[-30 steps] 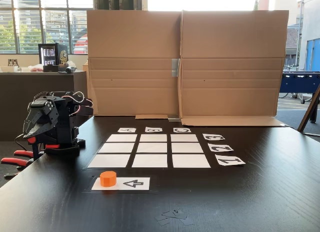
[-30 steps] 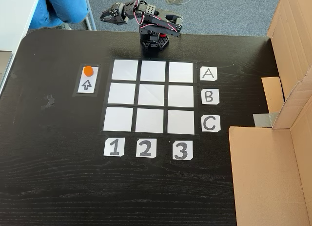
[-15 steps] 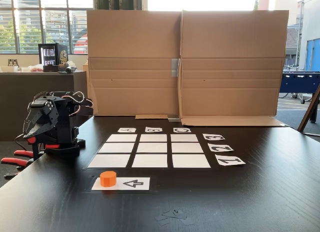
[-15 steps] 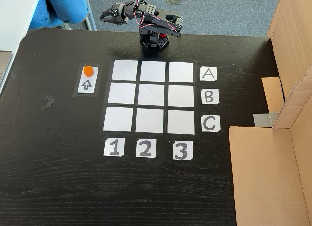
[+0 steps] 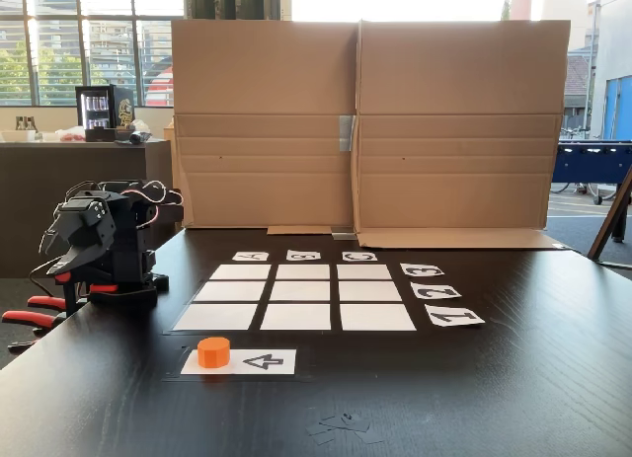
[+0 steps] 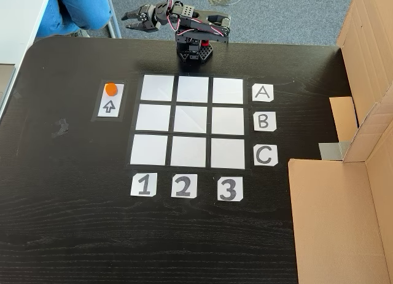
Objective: Pick up the round, orange token and place it in the grid on square B1.
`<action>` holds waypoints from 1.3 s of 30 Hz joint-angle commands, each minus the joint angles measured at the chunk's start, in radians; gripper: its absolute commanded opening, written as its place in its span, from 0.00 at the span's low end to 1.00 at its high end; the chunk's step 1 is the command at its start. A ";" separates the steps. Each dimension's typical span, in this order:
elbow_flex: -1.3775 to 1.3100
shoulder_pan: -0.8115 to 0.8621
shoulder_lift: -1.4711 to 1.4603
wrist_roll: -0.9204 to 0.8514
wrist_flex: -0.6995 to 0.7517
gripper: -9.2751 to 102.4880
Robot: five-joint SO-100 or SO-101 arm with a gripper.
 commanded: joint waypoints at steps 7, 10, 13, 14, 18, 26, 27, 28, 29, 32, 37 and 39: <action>-0.350 -0.029 -0.313 0.000 0.150 0.35; -0.479 -0.034 -0.428 0.000 0.224 0.42; -0.615 -0.040 -0.552 -0.003 0.307 0.47; -0.658 -0.043 -0.591 -0.003 0.333 0.50; -0.802 -0.061 -0.692 -0.003 0.400 0.59; -1.031 -0.144 -0.890 -0.077 0.486 0.76; -1.055 -0.156 -0.917 -0.084 0.491 0.76; -1.075 -0.172 -0.945 -0.089 0.492 0.77; -1.094 -0.186 -0.974 -0.091 0.492 0.78; -1.117 -0.238 -1.057 -0.114 0.497 0.80; -1.143 -0.322 -1.178 -0.135 0.497 0.81; -1.175 -0.348 -1.236 -0.135 0.503 0.81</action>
